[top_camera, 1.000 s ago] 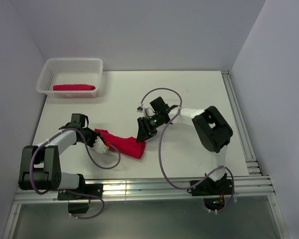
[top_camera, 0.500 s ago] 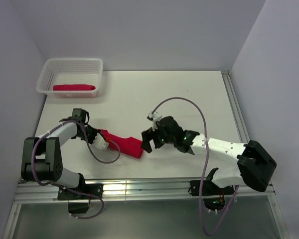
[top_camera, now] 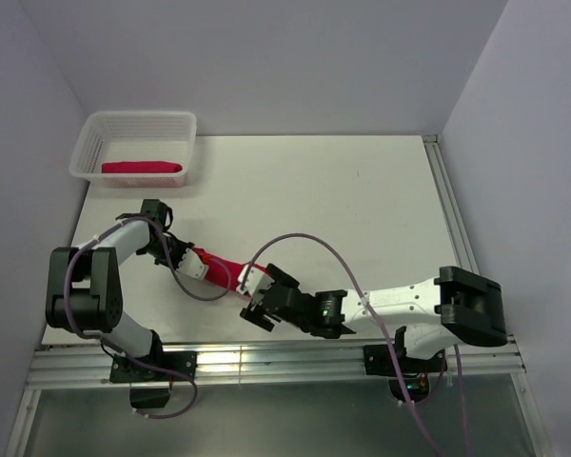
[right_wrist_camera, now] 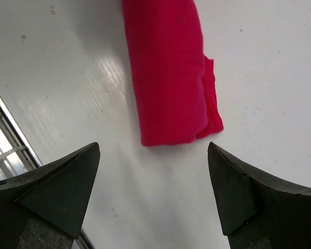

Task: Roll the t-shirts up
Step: Roll the tshirt

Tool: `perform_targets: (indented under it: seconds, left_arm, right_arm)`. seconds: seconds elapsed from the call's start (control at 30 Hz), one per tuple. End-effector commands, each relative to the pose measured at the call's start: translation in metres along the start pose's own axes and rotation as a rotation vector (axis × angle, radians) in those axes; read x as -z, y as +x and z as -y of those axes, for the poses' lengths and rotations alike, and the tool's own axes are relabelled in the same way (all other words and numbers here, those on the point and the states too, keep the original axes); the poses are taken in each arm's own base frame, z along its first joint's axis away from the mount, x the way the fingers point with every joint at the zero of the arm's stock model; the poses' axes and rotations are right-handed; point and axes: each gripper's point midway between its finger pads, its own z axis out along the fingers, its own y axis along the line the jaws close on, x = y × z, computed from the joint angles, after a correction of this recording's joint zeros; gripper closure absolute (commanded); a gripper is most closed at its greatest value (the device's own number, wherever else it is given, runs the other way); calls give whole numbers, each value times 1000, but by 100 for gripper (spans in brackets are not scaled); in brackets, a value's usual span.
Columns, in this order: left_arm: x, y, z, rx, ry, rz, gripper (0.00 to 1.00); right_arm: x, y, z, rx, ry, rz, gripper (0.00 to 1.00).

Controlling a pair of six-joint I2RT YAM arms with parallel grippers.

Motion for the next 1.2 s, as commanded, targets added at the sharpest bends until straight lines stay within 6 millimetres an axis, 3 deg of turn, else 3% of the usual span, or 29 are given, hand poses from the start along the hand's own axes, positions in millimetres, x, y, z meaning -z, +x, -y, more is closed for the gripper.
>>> perform_targets:
  seconds: [0.0, 0.13, 0.2, 0.43, 0.57, 0.93, 0.97, 1.03, 1.07, 1.1, 1.17]
  left_arm:
    - [-13, -20, 80, 158, 305, 72, 100]
    - [-12, -20, 79, 183, 348, 79, 100]
    - [-10, -21, 81, 199, 366, 83, 100]
    - [-6, -23, 78, 219, 396, 101, 100]
    - [-6, -22, 81, 209, 406, 97, 100]
    - [-3, -23, 80, 212, 426, 100, 100]
    - [-3, -25, 80, 218, 427, 104, 100]
    - [-2, -27, 82, 230, 442, 115, 100]
    - [-1, -28, 84, 239, 453, 118, 100]
    - [0, -29, 87, 245, 469, 119, 100]
    - [1, -30, 91, 256, 486, 113, 100]
  right_arm:
    - [-11, -29, 4, 131, 81, 36, 9]
    - [-24, -27, -10, 241, 89, -8, 8]
    - [-33, -15, -9, 294, 116, -54, 8]
    - [-54, -4, -12, 377, 132, -117, 7]
    - [-65, 11, -1, 390, 152, -159, 9]
    - [-88, 38, 25, 381, 177, -259, 39]
    - [-91, 50, 23, 384, 155, -301, 49]
    - [-96, 51, 22, 365, 124, -324, 69]
    - [-97, 56, 15, 347, 74, -349, 92]
    - [-97, 58, 14, 337, 51, -358, 99]
    - [-94, 61, 15, 306, 26, -377, 100]
